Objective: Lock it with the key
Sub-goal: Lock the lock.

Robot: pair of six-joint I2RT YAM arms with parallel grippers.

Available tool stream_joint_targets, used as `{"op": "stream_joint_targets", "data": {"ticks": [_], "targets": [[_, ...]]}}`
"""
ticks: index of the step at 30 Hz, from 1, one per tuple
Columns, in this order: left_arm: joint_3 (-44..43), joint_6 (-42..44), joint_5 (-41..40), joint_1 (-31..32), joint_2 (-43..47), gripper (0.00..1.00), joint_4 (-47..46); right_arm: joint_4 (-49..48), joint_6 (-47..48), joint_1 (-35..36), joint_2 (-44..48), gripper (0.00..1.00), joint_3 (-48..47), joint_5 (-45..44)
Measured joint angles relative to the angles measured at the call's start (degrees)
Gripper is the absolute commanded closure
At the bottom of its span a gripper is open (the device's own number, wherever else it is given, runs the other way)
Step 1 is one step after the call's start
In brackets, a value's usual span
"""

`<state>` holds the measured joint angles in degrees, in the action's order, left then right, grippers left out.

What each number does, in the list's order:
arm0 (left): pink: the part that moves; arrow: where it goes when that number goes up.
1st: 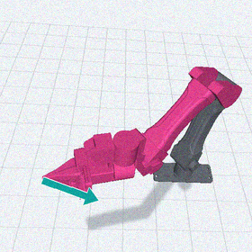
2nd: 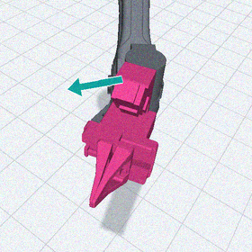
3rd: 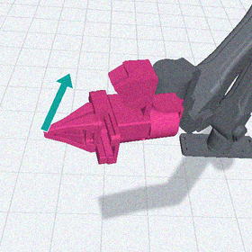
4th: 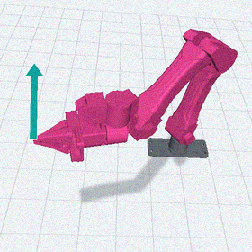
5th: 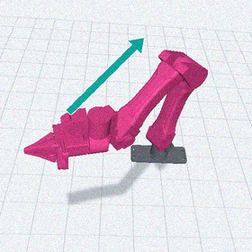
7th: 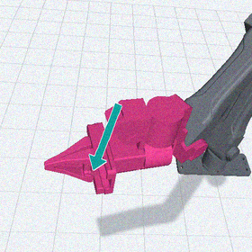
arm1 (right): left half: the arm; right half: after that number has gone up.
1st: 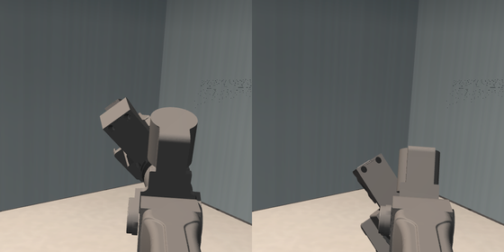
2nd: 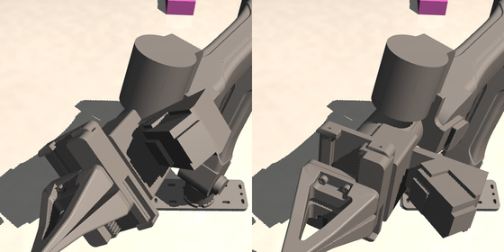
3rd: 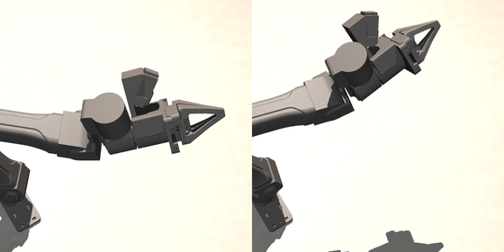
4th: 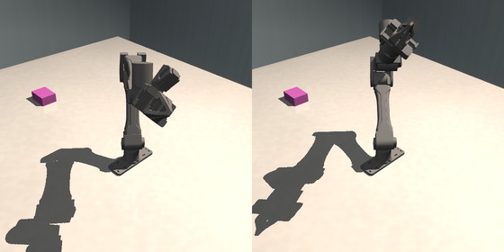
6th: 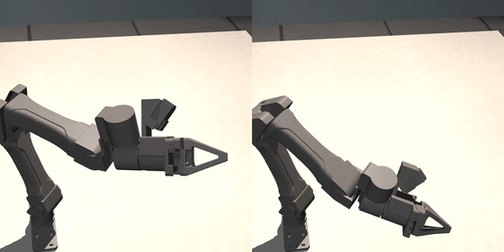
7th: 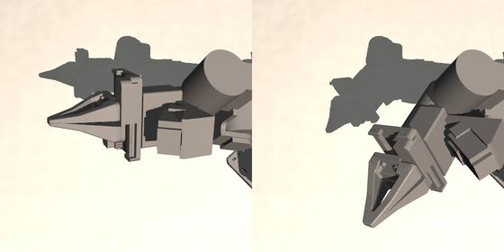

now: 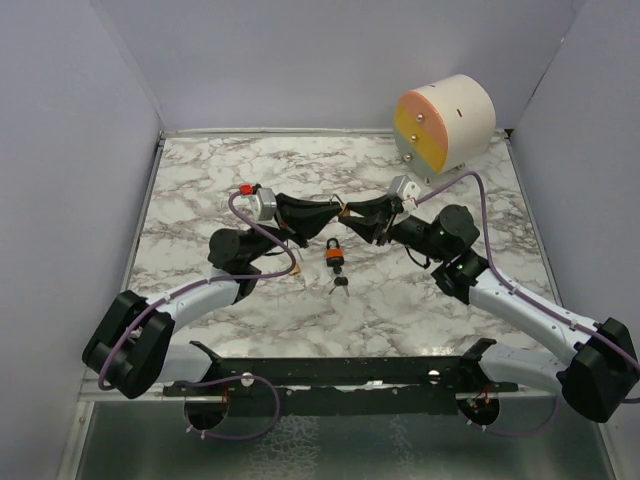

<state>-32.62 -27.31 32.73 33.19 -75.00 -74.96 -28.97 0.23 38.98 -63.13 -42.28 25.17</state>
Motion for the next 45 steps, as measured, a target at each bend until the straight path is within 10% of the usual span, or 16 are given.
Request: {"op": "stream_joint_targets", "data": {"ticks": [23,38,45], "targets": [[-1.97,-0.63,-2.23,0.81,-1.53,1.00,-0.04,0.35,1.16,-0.11,-0.20,0.99,-0.81,-1.42],[-10.12,4.70,-2.60,1.60,1.07,1.00,18.69,-4.57,4.26,0.09,0.85,0.48,2.73,-6.49],[-10.10,9.79,-7.21,2.05,0.98,1.00,31.28,-10.43,3.93,2.23,4.31,0.39,3.48,-5.20]]}}
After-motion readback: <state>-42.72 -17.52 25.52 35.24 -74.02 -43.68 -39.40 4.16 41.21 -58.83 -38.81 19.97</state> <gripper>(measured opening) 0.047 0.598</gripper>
